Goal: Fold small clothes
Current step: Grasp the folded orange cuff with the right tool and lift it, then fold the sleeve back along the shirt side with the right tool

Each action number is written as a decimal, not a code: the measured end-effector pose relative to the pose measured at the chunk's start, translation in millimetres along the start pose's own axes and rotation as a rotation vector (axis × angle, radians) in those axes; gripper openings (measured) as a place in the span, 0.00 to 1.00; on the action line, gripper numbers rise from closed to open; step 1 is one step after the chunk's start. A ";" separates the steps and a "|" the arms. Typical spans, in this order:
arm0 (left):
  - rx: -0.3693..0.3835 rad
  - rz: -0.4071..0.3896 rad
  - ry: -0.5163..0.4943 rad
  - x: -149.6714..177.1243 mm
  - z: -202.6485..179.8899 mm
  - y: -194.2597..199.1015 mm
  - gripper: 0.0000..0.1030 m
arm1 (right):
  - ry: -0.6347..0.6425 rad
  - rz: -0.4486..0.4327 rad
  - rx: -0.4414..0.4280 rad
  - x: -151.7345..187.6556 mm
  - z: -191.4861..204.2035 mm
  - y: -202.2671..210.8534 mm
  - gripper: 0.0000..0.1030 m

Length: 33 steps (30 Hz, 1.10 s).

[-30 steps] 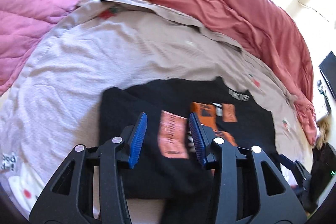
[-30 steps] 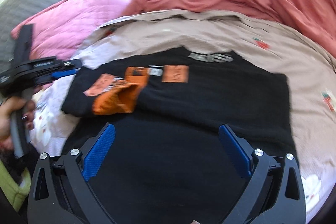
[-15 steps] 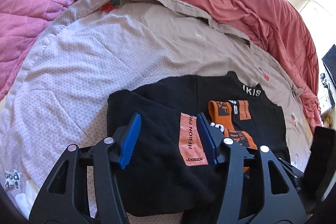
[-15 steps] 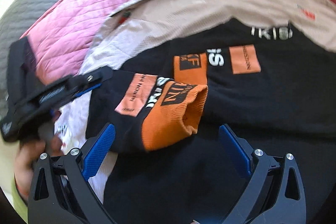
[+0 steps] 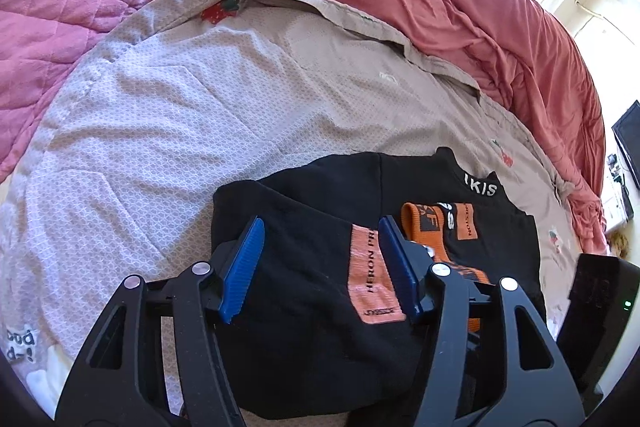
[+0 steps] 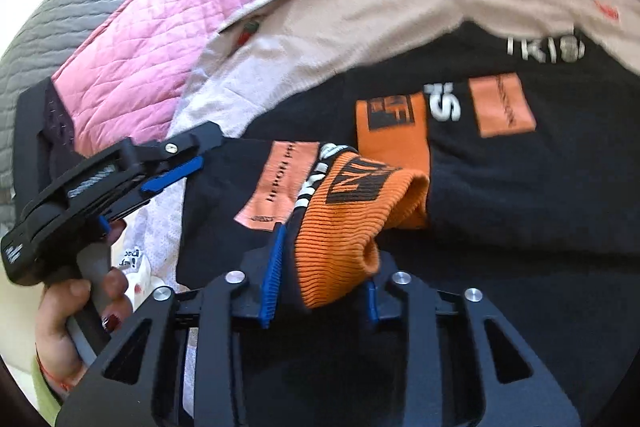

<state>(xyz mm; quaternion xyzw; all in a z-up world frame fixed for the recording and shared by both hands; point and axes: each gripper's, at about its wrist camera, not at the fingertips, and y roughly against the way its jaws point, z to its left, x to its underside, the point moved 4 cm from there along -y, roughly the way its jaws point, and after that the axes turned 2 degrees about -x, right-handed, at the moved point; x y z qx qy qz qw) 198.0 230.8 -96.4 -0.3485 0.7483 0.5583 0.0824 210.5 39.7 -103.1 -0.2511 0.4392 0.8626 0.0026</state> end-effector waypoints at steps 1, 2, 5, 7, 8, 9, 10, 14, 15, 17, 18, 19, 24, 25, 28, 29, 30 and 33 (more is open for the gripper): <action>0.002 -0.005 -0.001 -0.5 -0.2 0.8 0.50 | 0.022 -0.020 0.011 -2.7 2.0 5.7 0.27; 0.005 -0.011 -0.002 -1.1 -0.5 1.8 0.50 | 0.042 -0.042 0.022 -6.5 3.0 12.5 0.27; 0.007 -0.032 0.001 -3.6 0.1 5.3 0.50 | 0.089 -0.108 0.063 -21.4 1.0 35.0 0.26; 0.011 -0.045 0.007 -5.0 2.0 7.7 0.51 | 0.119 -0.144 0.099 -31.1 -3.3 49.2 0.26; 0.013 -0.049 0.011 -5.5 2.6 8.2 0.52 | 0.133 -0.163 0.125 -36.2 -7.5 57.6 0.26; 0.014 -0.049 0.012 -6.0 2.6 8.0 0.52 | 0.145 -0.185 0.159 -41.8 -14.2 68.4 0.26; 0.014 -0.049 0.010 -6.1 2.2 7.6 0.52 | 0.150 -0.206 0.188 -46.7 -22.2 79.0 0.26; 0.017 -0.048 -0.014 -4.5 -5.1 4.6 0.52 | 0.129 -0.257 0.289 -56.8 -61.3 111.2 0.26; 0.018 -0.048 -0.020 -4.2 -7.1 3.6 0.52 | 0.121 -0.263 0.304 -56.9 -69.6 116.0 0.26; 0.034 -0.040 -0.039 -1.4 -14.5 -0.4 0.52 | 0.106 -0.272 0.348 -57.8 -89.1 126.4 0.26; 0.041 -0.035 -0.044 -0.3 -16.9 -2.3 0.52 | 0.104 -0.274 0.366 -57.8 -94.9 128.8 0.26; 0.056 -0.025 -0.053 1.8 -21.3 -5.4 0.52 | 0.100 -0.274 0.393 -57.0 -103.6 132.2 0.26; 0.098 -0.012 -0.158 14.5 -52.8 -16.9 0.52 | 0.060 -0.259 0.441 -45.9 -132.7 139.4 0.26; 0.102 -0.011 -0.184 16.9 -60.7 -19.0 0.52 | 0.052 -0.255 0.444 -42.7 -136.6 140.5 0.26; 0.109 -0.005 -0.288 27.2 -87.1 -26.7 0.52 | 0.035 -0.231 0.454 -33.7 -145.4 137.4 0.26; 0.111 -0.001 -0.321 30.3 -94.9 -29.3 0.52 | 0.034 -0.220 0.461 -30.0 -148.3 134.5 0.26; 0.115 0.003 -0.350 33.3 -101.3 -31.9 0.52 | 0.036 -0.213 0.467 -27.9 -149.6 132.5 0.27; 0.075 0.068 -0.417 46.4 -112.9 -50.3 0.56 | 0.032 -0.183 0.533 -20.4 -158.7 126.2 0.37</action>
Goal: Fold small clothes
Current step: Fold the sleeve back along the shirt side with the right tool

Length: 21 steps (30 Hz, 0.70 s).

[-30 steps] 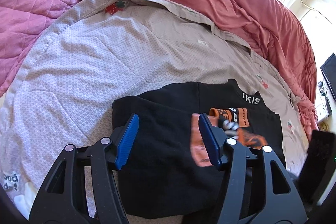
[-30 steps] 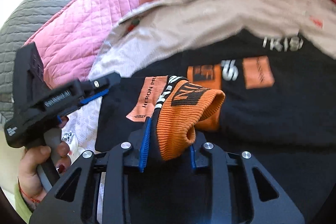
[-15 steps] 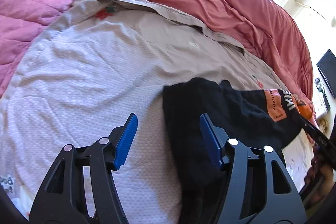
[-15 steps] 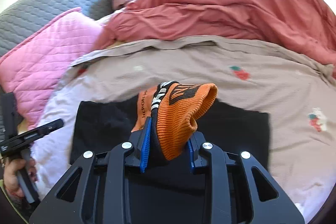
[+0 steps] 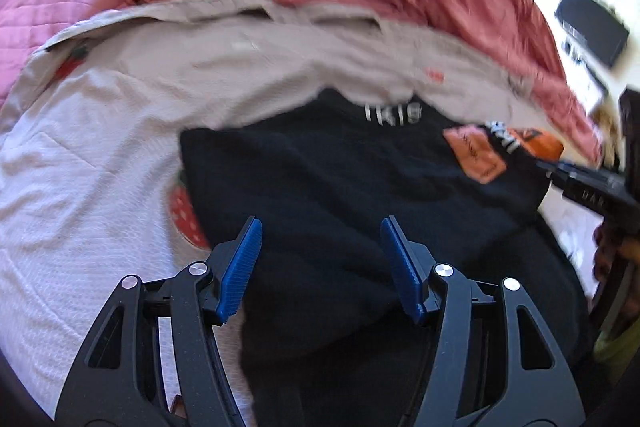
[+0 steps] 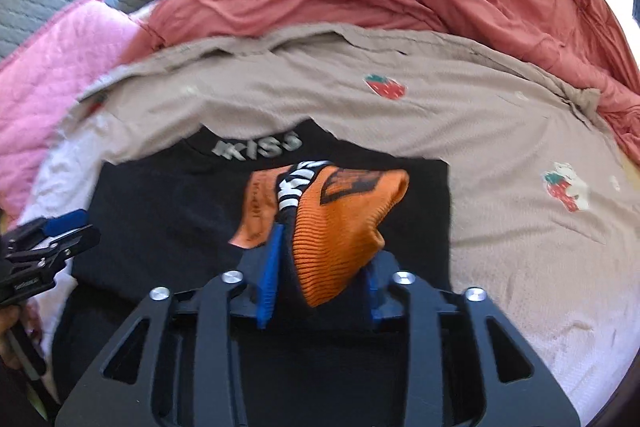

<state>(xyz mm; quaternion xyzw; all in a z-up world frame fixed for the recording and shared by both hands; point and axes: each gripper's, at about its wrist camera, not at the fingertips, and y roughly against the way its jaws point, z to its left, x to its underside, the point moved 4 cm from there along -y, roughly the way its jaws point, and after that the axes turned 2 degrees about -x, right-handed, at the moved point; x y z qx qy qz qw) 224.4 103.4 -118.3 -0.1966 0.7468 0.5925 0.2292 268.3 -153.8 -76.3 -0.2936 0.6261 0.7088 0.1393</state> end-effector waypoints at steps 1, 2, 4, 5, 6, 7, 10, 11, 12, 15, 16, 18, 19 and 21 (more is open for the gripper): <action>-0.019 0.039 -0.006 4.0 -0.2 -7.5 0.57 | -0.010 0.009 0.012 2.5 -3.9 -2.7 0.42; -0.024 0.065 -0.007 7.7 1.2 -13.8 0.58 | -0.025 0.016 0.020 5.1 -8.8 -4.3 0.44; -0.006 0.062 0.016 8.8 4.3 -15.9 0.58 | -0.049 0.021 0.026 9.6 -17.7 -5.9 0.46; -0.003 0.067 0.031 7.9 5.7 -15.6 0.58 | -0.059 0.017 0.043 11.8 -22.9 -4.8 0.46; 0.004 0.067 0.042 7.2 7.0 -15.2 0.59 | -0.067 0.012 0.055 12.3 -27.5 -4.0 0.46; 0.012 0.068 0.051 7.4 8.3 -16.2 0.59 | -0.083 0.008 0.058 13.1 -33.1 -2.6 0.46; 0.013 0.067 0.053 8.8 8.5 -18.2 0.60 | -0.158 -0.008 0.047 15.5 -52.4 3.7 0.46; 0.012 0.063 0.053 8.2 6.9 -16.9 0.60 | -0.174 -0.011 0.045 15.4 -57.0 5.0 0.46; 0.013 0.052 0.056 6.3 5.3 -14.6 0.60 | -0.195 -0.013 0.040 15.5 -62.9 6.2 0.46; 0.062 -0.009 0.066 -0.7 0.9 -1.3 0.60 | -0.252 -0.007 0.007 14.2 -74.6 3.8 0.46; 0.072 -0.023 0.062 -2.1 -1.2 1.3 0.60 | -0.269 0.000 -0.018 13.3 -76.5 0.4 0.46; 0.058 -0.006 0.048 -0.9 -3.3 -2.1 0.63 | -0.284 0.013 -0.051 11.2 -77.1 -7.3 0.46; 0.042 0.020 0.047 1.9 -2.6 -7.4 0.63 | -0.285 0.032 -0.063 11.0 -76.4 -14.0 0.46; 0.033 0.060 0.059 7.2 0.2 -17.4 0.63 | -0.291 0.082 -0.104 12.3 -72.6 -27.1 0.40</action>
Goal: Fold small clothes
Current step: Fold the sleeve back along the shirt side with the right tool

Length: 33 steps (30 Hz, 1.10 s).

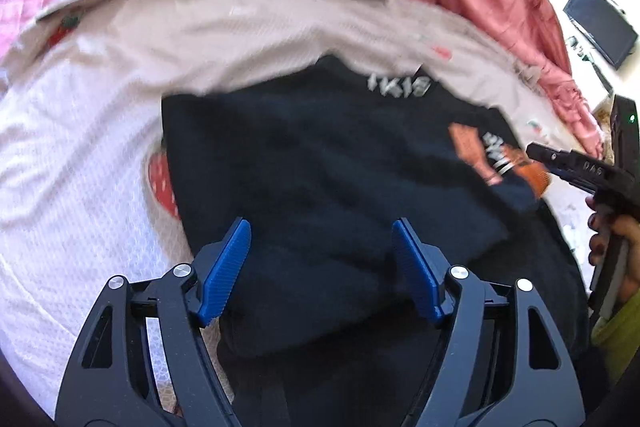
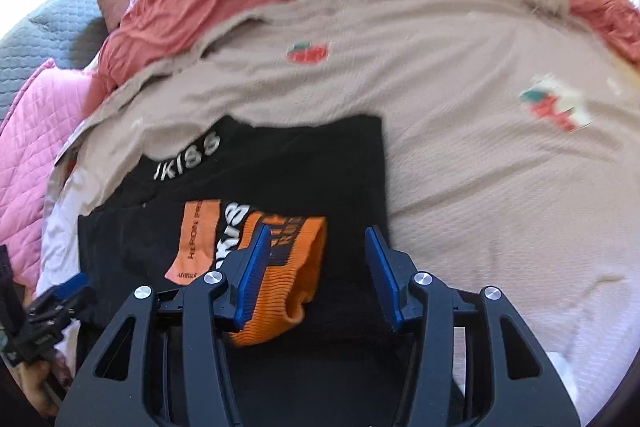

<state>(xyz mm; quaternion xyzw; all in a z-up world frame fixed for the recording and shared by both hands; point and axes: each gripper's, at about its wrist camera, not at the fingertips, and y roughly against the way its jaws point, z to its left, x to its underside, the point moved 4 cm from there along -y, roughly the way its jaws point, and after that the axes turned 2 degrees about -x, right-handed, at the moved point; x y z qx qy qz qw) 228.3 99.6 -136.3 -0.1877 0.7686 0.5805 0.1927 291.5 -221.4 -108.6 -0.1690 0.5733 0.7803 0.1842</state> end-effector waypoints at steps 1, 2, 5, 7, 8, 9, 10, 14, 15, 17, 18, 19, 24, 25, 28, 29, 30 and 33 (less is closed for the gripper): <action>0.006 0.003 0.005 0.8 1.2 -1.5 0.63 | -0.005 0.026 -0.023 1.4 1.9 -6.4 0.18; 0.006 0.002 0.005 0.7 1.6 -0.8 0.63 | -0.006 0.049 -0.043 3.1 4.9 -10.9 0.09; 0.006 -0.011 0.000 -0.9 0.4 2.6 0.64 | 0.074 -0.010 -0.026 -4.8 22.4 2.4 0.05; 0.007 -0.009 0.003 -0.8 1.2 1.2 0.64 | 0.109 -0.064 0.009 -14.3 28.9 12.7 0.03; 0.005 -0.006 0.002 -0.2 1.3 0.3 0.64 | 0.118 -0.073 0.026 -17.9 28.7 13.4 0.03; 0.001 -0.003 -0.001 1.0 1.5 0.0 0.64 | 0.131 -0.068 0.062 -22.8 28.9 10.9 0.03; -0.005 0.000 -0.007 2.0 1.4 -0.4 0.64 | 0.141 -0.057 0.074 -25.9 28.1 5.4 0.03; -0.010 0.001 -0.017 2.2 0.2 -1.4 0.64 | 0.187 0.015 0.112 -25.1 19.1 -22.4 0.03; -0.008 0.002 -0.015 2.2 0.7 -1.2 0.64 | 0.187 0.009 0.082 -24.5 15.9 -23.0 0.03; -0.004 0.002 -0.009 2.1 2.1 -0.8 0.64 | 0.160 -0.023 0.017 -25.4 6.2 -12.9 0.07; -0.003 0.002 -0.006 2.0 2.2 -0.8 0.64 | 0.141 -0.042 -0.016 -25.9 2.6 -5.7 0.14; 0.000 0.002 -0.003 1.8 2.6 -0.7 0.64 | 0.128 -0.057 -0.038 -26.7 -1.6 1.5 0.22; 0.006 0.002 0.008 2.1 4.1 0.7 0.64 | 0.288 -0.050 -0.081 -11.3 -9.3 34.8 0.41; 0.007 0.001 0.011 2.0 4.3 0.9 0.64 | 0.357 -0.033 -0.057 -3.9 -7.9 37.4 0.44; 0.007 -0.002 0.013 1.7 4.3 1.0 0.64 | 0.543 0.028 0.007 17.3 0.7 32.6 0.45; 0.006 -0.002 0.012 1.7 4.1 1.1 0.64 | 0.587 0.036 0.025 22.8 4.2 30.1 0.45; 0.005 -0.002 0.010 1.9 4.0 1.2 0.64 | 0.639 0.042 0.030 29.2 9.8 26.7 0.45; 0.003 -0.002 0.005 1.8 3.6 0.8 0.64 | 0.743 0.045 0.038 37.3 25.2 13.0 0.45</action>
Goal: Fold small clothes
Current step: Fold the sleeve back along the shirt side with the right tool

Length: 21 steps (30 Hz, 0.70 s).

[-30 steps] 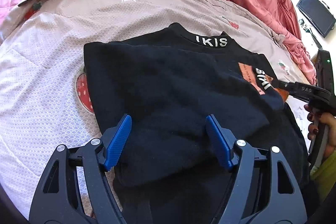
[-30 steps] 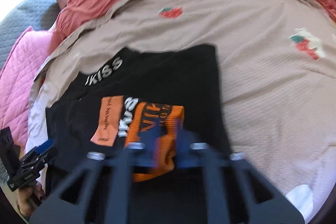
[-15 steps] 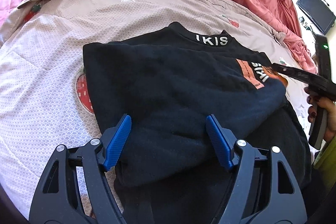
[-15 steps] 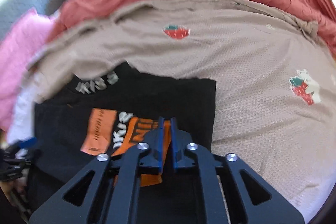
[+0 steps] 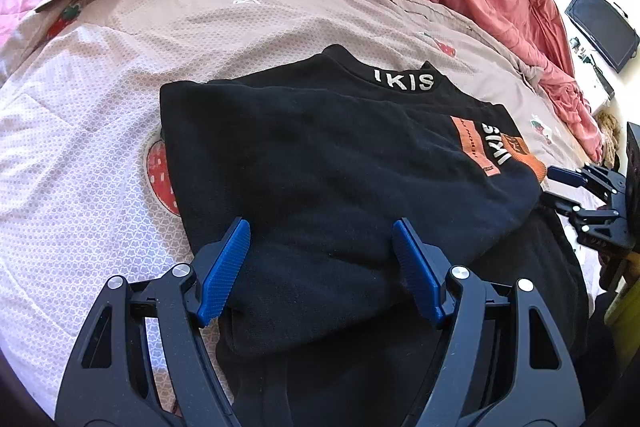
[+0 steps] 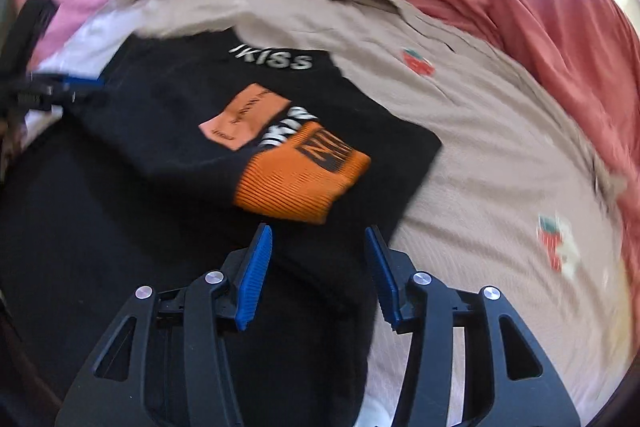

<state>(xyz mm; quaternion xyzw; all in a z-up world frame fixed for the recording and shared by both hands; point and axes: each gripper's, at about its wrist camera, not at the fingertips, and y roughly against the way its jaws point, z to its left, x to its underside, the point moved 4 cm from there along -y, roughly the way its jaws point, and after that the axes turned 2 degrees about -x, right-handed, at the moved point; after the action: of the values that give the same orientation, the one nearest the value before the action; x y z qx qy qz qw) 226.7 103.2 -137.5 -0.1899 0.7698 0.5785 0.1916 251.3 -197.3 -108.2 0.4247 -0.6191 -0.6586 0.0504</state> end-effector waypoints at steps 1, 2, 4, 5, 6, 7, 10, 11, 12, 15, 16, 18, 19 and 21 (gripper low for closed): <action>-0.001 0.000 -0.002 0.0 -0.3 -0.1 0.64 | 0.034 0.004 0.005 -3.4 5.8 -6.3 0.45; -0.001 0.001 -0.003 -0.2 -0.4 -0.1 0.64 | 0.066 0.009 0.011 -7.2 11.1 -11.6 0.45; 0.002 0.002 0.000 -0.8 -0.4 -0.4 0.65 | 0.094 -0.003 0.007 -13.6 16.0 -15.8 0.45; 0.003 0.003 0.001 -1.1 -0.3 -0.4 0.65 | 0.103 -0.018 -0.004 -18.6 17.8 -15.9 0.45; 0.004 0.004 0.002 -1.4 -0.4 -0.4 0.65 | 0.108 -0.027 -0.010 -22.4 18.4 -15.9 0.45; 0.007 0.004 0.005 -1.4 -0.3 -0.4 0.65 | 0.111 -0.038 -0.019 -26.4 18.2 -15.0 0.45; 0.017 0.006 0.016 -1.7 1.2 0.1 0.65 | 0.095 -0.057 -0.065 -32.6 15.9 -9.7 0.45; 0.019 0.006 0.019 -1.9 1.7 0.3 0.65 | 0.086 -0.052 -0.094 -33.6 13.0 -8.8 0.44; 0.020 0.006 0.020 -1.7 2.1 0.6 0.65 | 0.079 -0.046 -0.121 -33.3 11.2 -7.4 0.39; 0.016 0.007 0.016 -1.4 1.6 0.7 0.65 | 0.053 -0.023 -0.204 -31.4 4.5 -3.0 0.21; 0.014 0.007 0.014 -1.5 1.3 0.4 0.65 | 0.046 -0.019 -0.228 -30.1 5.1 -0.1 0.14; 0.013 0.007 0.012 -1.5 1.1 0.7 0.65 | 0.047 -0.013 -0.281 -25.3 2.4 8.0 0.11; 0.013 0.007 0.013 -1.5 1.3 0.7 0.65 | 0.054 -0.001 -0.295 -20.8 2.1 11.2 0.11; 0.013 0.007 0.012 -1.5 1.5 0.2 0.65 | 0.081 0.034 -0.299 -11.4 2.0 13.8 0.09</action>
<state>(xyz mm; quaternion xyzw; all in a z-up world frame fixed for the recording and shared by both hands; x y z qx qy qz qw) 228.0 104.8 -137.0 -0.1896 0.7752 0.5731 0.1862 251.0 -192.2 -91.0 0.4280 -0.5187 -0.7249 0.1495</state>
